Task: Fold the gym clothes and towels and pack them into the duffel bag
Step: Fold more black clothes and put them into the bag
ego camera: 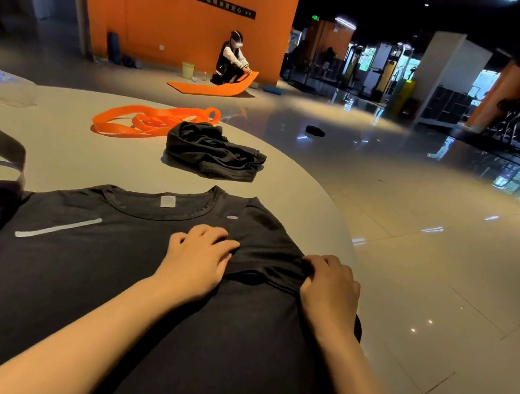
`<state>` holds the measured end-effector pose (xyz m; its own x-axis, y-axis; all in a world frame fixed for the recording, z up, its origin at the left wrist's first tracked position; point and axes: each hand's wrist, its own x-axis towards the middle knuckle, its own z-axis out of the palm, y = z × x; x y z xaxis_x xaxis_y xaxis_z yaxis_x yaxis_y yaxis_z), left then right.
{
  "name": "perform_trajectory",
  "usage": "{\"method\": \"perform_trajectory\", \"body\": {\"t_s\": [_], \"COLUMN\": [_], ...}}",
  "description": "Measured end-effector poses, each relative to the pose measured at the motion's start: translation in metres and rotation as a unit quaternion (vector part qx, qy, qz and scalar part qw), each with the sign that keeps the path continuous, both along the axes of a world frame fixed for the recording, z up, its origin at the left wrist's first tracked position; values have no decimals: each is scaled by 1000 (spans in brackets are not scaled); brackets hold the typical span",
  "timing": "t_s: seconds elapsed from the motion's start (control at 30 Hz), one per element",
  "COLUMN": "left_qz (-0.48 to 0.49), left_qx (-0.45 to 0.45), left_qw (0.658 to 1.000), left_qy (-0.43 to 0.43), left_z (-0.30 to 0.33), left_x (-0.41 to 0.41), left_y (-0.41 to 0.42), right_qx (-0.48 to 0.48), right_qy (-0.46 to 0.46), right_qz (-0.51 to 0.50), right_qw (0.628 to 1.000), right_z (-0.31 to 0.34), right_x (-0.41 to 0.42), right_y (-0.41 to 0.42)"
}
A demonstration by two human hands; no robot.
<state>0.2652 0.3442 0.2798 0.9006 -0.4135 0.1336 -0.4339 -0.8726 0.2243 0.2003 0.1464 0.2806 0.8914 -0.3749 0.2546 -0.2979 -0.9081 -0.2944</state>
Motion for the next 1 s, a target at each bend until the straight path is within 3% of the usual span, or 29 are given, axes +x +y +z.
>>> {"method": "perform_trajectory", "body": {"t_s": [0.2,0.3,0.43,0.6,0.67,0.77,0.87,0.93,1.0], "left_qz": [-40,-34,17,156,239,300,282,312,342], "left_qx": [46,4,-37,-51,-58,-72,-115,-197,-334], "left_qw": [998,999,995,958,950,950,951,928,878], "left_qy": [29,-38,-95,-237,-195,-52,-49,-51,-38], "left_z": [3,18,32,50,56,54,43,46,55], "left_x": [-5,-9,-24,-49,-59,-69,-70,-64,-54], "left_y": [17,41,98,206,250,294,305,306,307], "right_qx": [-40,-73,-75,-71,-61,-46,-76,-88,-98], "right_qy": [72,56,41,41,43,64,98,113,132], "right_qz": [7,51,239,444,506,564,572,563,556], "right_qw": [997,994,967,892,859,822,811,814,815], "right_z": [13,32,48,35,32,24,14,15,18], "right_x": [-1,4,17,33,32,20,9,6,5], "right_y": [4,25,96,206,244,283,291,285,279]}}
